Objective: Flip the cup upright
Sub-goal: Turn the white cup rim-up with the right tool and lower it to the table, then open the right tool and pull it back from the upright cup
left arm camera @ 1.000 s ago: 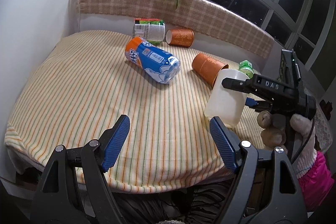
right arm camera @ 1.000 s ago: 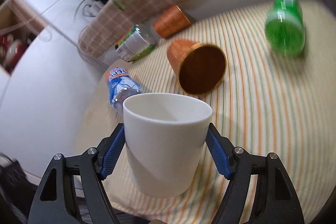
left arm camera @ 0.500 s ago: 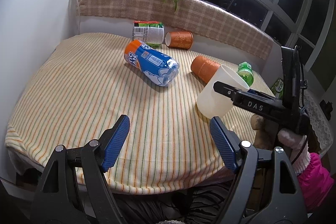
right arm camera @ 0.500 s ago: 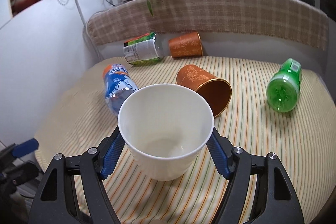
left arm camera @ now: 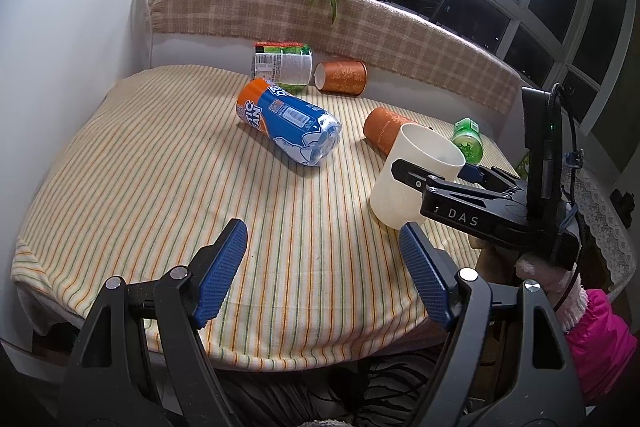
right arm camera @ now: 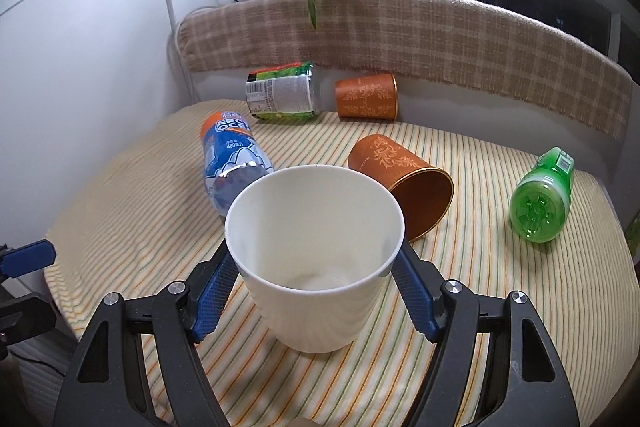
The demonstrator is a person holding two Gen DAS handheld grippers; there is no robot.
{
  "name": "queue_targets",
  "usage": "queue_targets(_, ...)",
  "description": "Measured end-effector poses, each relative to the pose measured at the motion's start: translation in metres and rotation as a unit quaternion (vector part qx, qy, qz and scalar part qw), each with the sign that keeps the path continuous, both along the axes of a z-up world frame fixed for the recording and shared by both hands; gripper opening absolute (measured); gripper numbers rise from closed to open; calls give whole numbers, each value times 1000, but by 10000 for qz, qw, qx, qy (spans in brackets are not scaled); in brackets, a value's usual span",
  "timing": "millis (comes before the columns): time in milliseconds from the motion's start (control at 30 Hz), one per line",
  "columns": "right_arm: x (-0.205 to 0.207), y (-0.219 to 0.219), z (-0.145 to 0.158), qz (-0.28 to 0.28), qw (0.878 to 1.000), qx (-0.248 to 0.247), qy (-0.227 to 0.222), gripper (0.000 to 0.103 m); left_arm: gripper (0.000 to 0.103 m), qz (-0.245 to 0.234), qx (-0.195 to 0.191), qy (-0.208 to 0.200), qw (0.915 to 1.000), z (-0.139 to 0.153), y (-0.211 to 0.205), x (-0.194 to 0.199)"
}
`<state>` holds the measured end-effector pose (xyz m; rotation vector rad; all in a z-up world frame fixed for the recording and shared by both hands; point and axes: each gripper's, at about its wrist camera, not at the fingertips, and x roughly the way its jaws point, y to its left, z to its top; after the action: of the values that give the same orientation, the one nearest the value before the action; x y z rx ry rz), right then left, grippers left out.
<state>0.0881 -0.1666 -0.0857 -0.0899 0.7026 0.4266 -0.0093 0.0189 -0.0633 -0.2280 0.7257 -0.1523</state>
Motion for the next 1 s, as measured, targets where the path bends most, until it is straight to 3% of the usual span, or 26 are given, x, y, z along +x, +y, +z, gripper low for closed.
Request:
queue_targets(700,-8,1,2,165,9997,-100,-169,78,81,-58,19,-11,10000,0,-7,-3)
queue_targets(1000,-32,-25,15,8,9996,223,-149,79,81,-116,238,-363,9990,16,-14,1)
